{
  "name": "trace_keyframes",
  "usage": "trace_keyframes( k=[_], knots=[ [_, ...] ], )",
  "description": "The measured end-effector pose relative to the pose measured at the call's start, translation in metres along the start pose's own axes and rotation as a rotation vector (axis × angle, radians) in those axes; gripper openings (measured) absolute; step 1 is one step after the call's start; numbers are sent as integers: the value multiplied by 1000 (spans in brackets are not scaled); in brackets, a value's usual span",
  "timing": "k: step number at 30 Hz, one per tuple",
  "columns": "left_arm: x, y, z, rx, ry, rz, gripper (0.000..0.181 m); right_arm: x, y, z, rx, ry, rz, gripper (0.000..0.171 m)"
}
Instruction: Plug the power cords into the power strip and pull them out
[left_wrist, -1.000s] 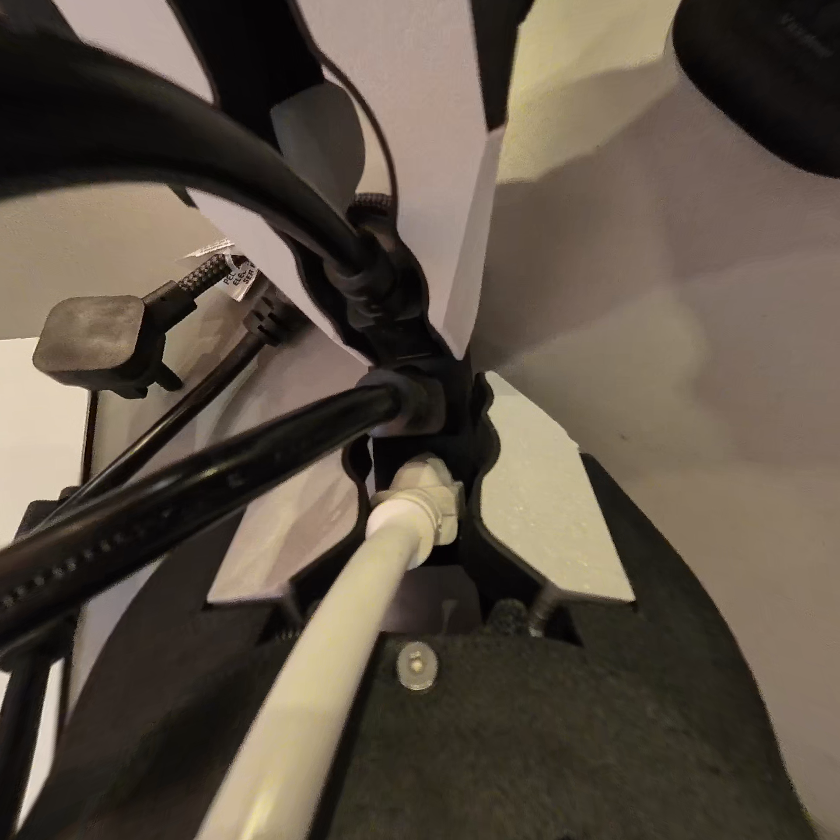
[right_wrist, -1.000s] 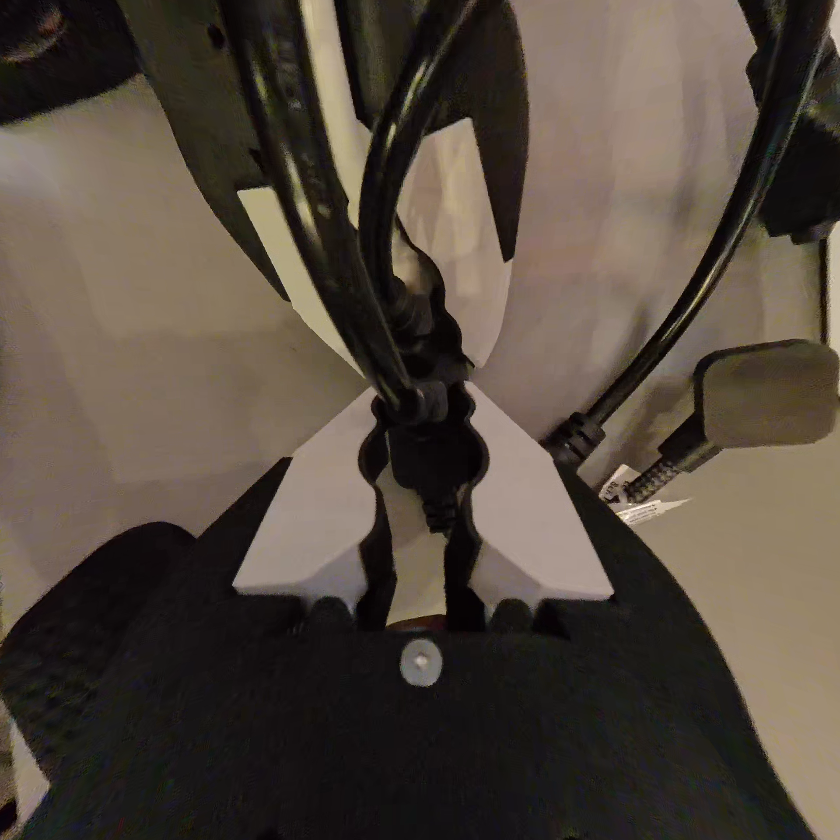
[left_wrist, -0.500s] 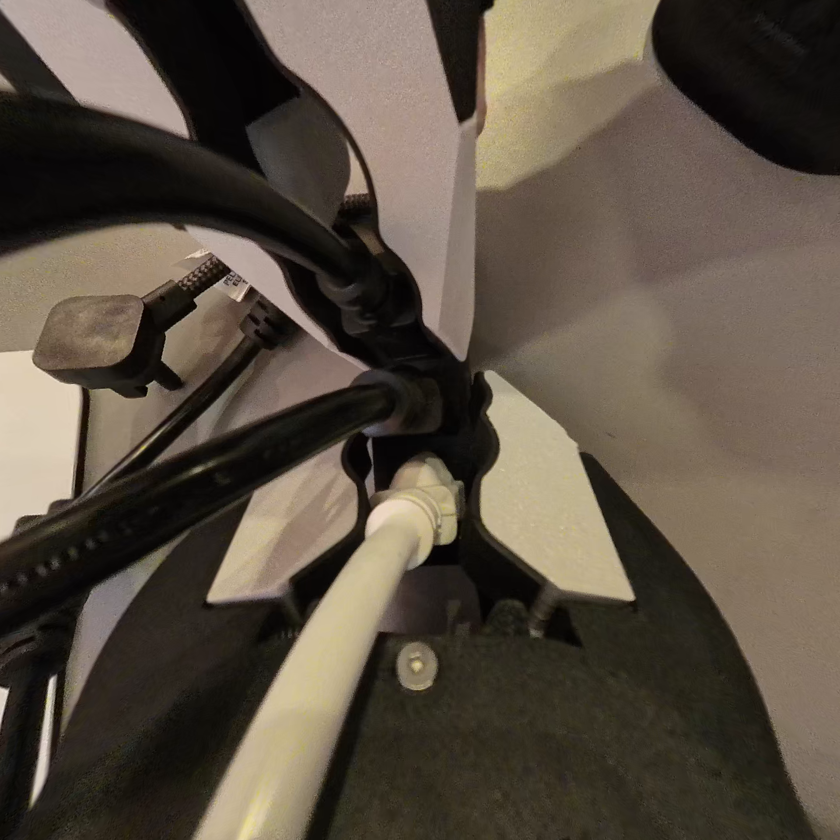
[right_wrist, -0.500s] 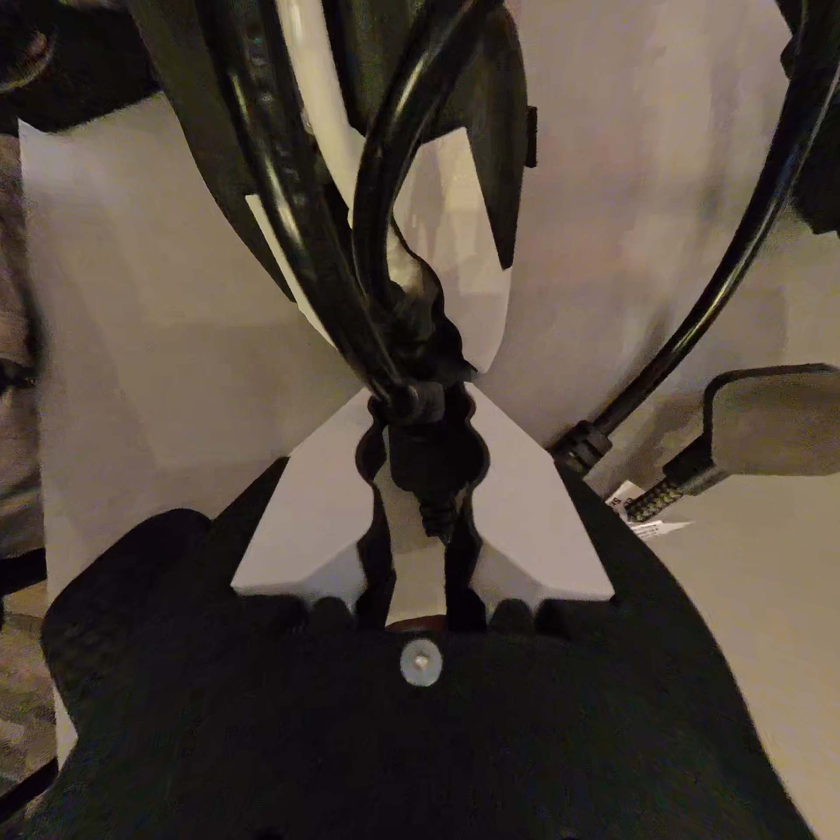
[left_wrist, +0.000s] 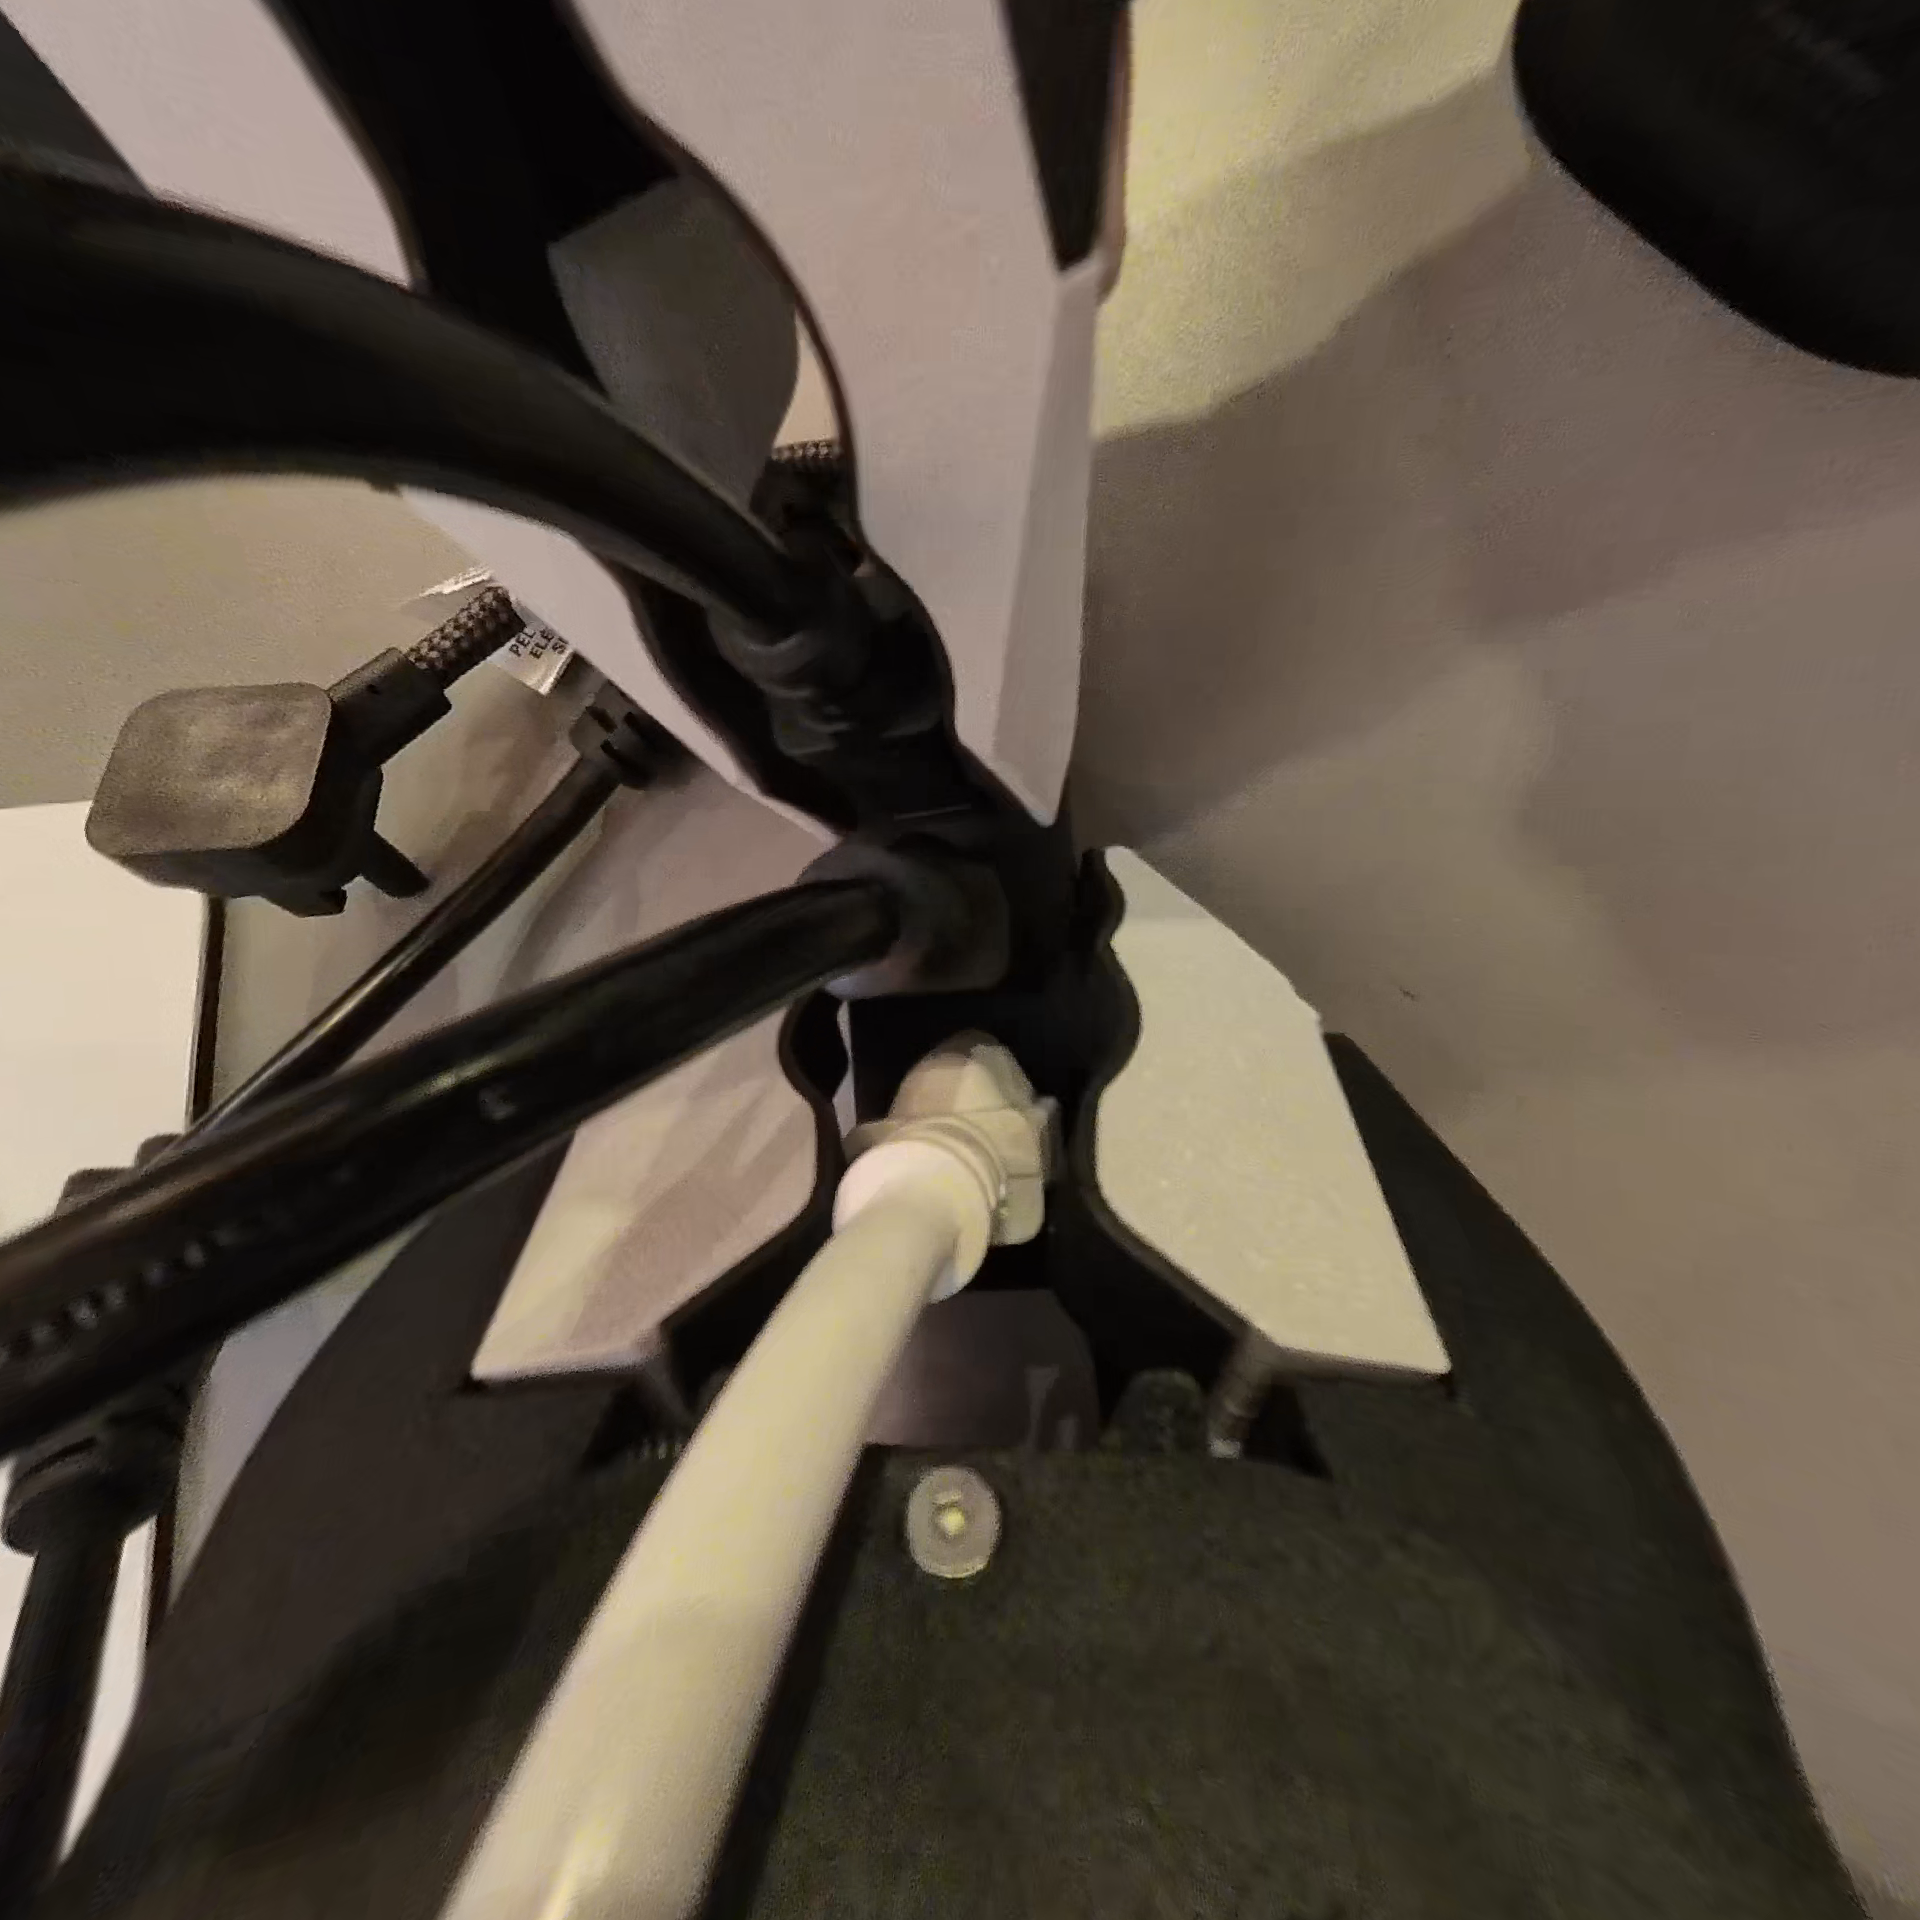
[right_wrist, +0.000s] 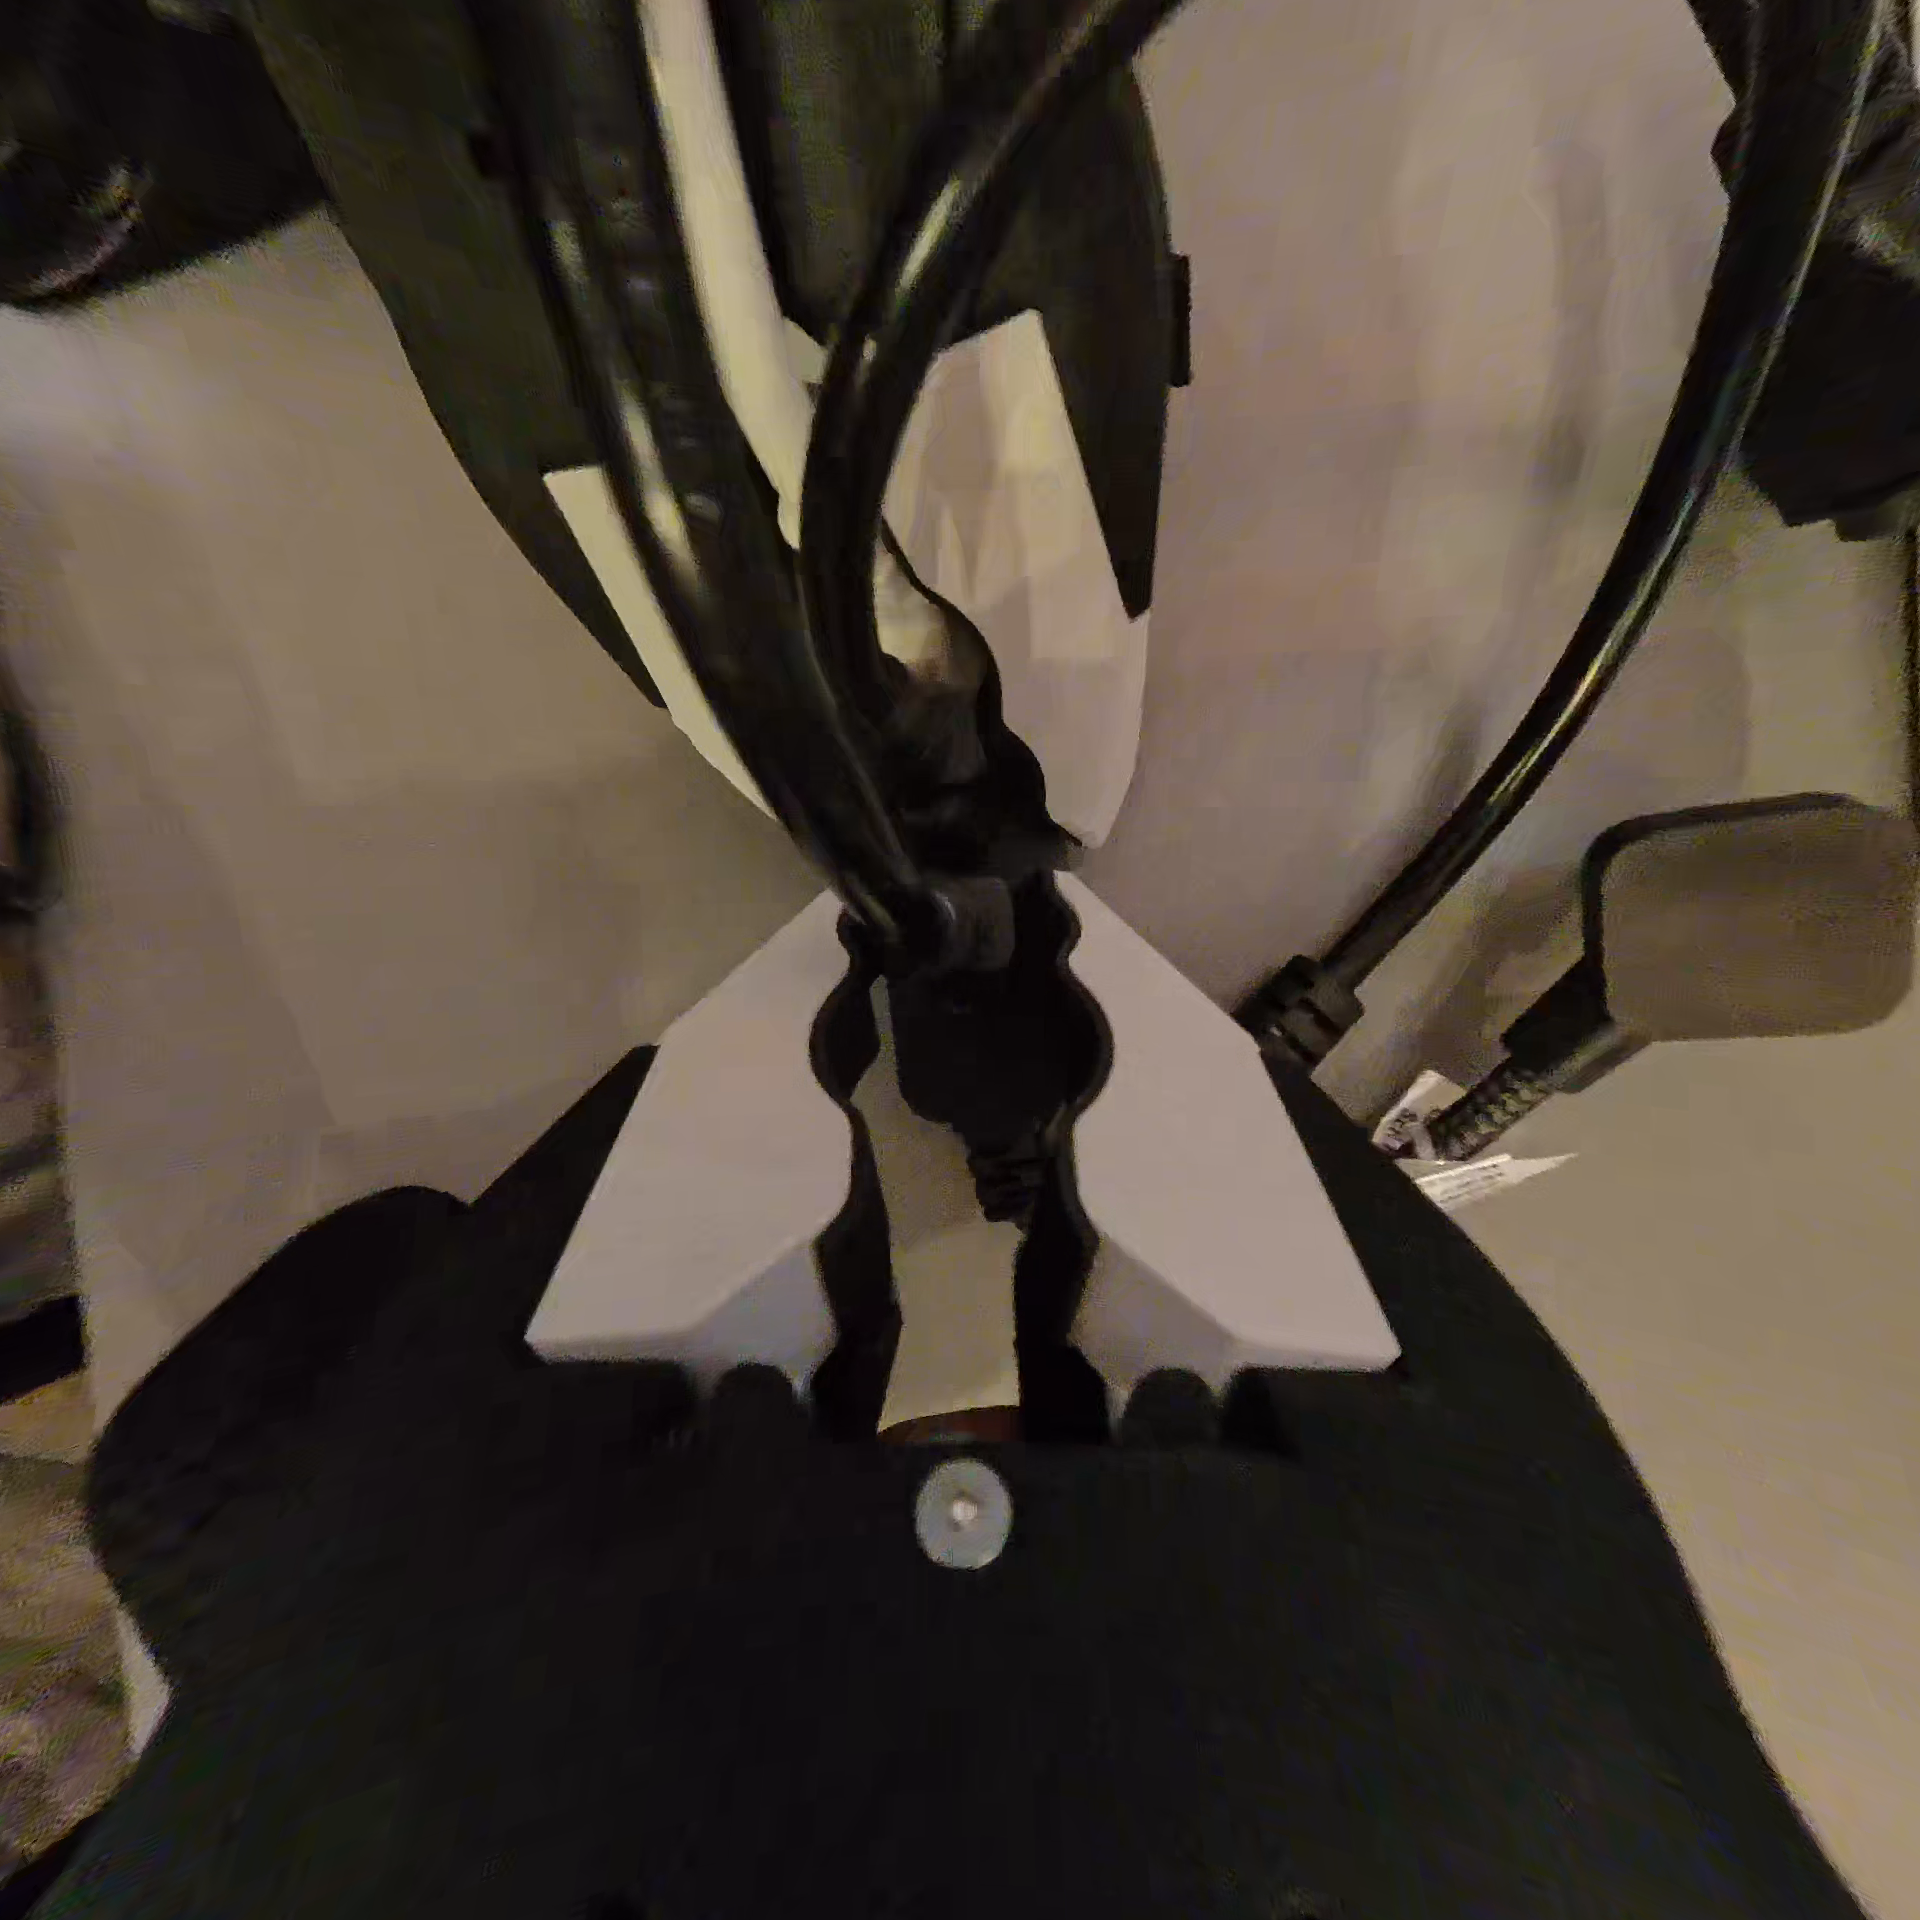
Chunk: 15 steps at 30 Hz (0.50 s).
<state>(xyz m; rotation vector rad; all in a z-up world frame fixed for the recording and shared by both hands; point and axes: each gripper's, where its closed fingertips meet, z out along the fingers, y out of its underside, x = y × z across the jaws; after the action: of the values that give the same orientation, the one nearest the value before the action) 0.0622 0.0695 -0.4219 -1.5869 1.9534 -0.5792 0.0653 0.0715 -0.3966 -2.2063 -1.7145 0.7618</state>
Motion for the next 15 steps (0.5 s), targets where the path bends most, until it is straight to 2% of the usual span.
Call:
trace_keyframes(
  k=[2,4,7,12,14,15],
  knots=[
    [-1,0,0,3,8,-18,45,0,-1,0,15,-38,52,25],
    [0,1,0,0,2,2,52,-2,0,0,-32,56,-49,22],
    [1,0,0,5,12,18,44,-6,1,1,-149,262,-271,20],
    [3,-1,-1,-2,1,50,50,-8,1,-1,-205,480,-442,23],
    [4,-1,-1,-3,-7,58,49,-9,1,-1,-218,486,-464,23],
    [3,-1,-1,-4,-8,59,50,-8,1,0,-189,437,-408,22]
  ],
)
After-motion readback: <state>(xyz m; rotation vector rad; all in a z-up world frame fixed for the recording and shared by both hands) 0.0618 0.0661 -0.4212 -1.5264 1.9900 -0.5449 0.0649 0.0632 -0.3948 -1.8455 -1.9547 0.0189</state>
